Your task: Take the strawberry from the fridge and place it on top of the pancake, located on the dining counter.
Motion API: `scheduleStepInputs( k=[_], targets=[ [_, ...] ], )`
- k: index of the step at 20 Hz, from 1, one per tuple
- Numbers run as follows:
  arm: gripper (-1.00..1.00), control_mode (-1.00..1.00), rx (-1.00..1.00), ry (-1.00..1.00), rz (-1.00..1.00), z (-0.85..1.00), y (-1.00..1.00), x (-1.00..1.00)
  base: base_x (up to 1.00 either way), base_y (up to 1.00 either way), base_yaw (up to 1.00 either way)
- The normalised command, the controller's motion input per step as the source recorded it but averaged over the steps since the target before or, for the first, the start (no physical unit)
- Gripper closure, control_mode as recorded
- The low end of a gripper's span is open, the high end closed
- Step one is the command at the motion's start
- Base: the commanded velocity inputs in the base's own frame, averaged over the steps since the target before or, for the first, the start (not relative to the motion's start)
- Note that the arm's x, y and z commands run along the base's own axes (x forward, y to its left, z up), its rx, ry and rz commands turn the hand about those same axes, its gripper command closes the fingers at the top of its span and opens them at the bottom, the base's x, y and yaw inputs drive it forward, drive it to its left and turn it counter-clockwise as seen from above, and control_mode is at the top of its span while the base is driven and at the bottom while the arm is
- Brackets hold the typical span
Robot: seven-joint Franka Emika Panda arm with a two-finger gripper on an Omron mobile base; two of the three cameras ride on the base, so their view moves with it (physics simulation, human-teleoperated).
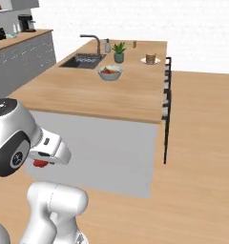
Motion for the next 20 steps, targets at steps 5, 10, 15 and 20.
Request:
scheduleStepInputs(
  k=[5, 10, 15, 20],
  targets=[
    [1.0, 1.0, 0.0, 0.0, 0.0, 0.0, 0.0, 0.0, 0.12, -1.0, 0.0],
    [1.0, 1.0, 0.0, 0.0, 0.0, 0.0, 0.0, 0.0, 0.37, -1.0, 0.0],
    [1.0, 1.0, 0.0, 0.0, 0.0, 0.0, 0.0, 0.0, 0.5, -1.0, 0.0],
    [1.0, 1.0, 0.0, 0.0, 0.0, 0.0, 0.0, 0.0, 0.87, -1.0, 0.05]
  ],
)
